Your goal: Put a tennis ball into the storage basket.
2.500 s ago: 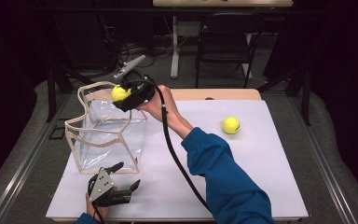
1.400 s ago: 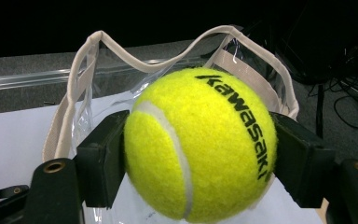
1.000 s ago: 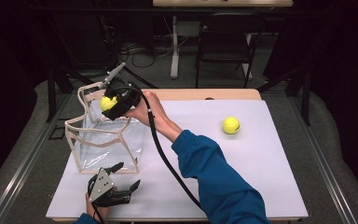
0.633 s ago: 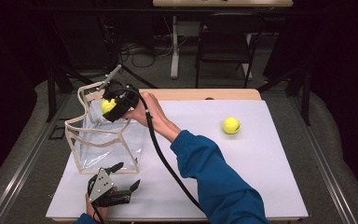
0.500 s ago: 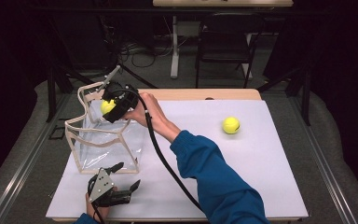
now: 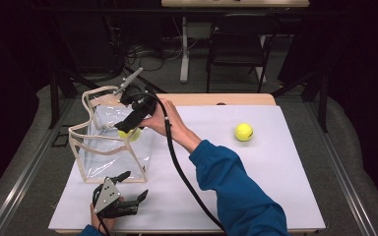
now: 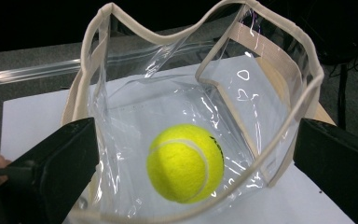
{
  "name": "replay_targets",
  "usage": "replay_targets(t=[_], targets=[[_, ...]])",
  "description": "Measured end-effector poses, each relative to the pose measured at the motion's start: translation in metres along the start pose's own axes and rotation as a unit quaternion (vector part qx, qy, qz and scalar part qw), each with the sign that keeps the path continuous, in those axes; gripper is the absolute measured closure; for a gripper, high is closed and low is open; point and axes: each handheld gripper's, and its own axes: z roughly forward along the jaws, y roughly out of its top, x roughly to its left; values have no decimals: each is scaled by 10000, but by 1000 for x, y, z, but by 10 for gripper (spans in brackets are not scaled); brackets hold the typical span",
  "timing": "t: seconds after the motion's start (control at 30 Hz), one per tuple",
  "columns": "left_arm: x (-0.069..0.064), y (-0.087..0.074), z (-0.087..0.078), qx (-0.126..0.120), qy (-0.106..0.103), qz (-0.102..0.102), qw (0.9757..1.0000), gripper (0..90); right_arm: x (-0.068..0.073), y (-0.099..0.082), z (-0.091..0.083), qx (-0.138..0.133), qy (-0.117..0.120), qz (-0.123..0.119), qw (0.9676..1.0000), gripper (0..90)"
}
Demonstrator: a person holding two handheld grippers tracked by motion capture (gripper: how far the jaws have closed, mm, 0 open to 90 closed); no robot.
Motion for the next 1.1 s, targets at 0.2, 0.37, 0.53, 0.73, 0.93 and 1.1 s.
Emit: replay_targets(t=[0.2,0.37,0.53,0.73,0.93,1.1], targets=[[-1,0,1,10,12,-17,10000,160,-7,-16,-20,-154,28,81,9998,0],[0,0,1,11,17,-18,10000,160,-11,-28,-36,-271,31,118,9996,0],[-1,0,1,12,13,-15,10000,160,-16,-39,-48,-330,1,191,9993,0],[-1,0,1,3,20,-19,10000,160,-21,-57,-57,-311,-45,274,9991,0],[-1,0,1,7,26,-25,10000,160,-26,-76,-61,-218,-113,349,9991,0],[-1,0,1,12,29,-12,10000,160,-28,-91,-65,-169,-165,388,9990,0]])
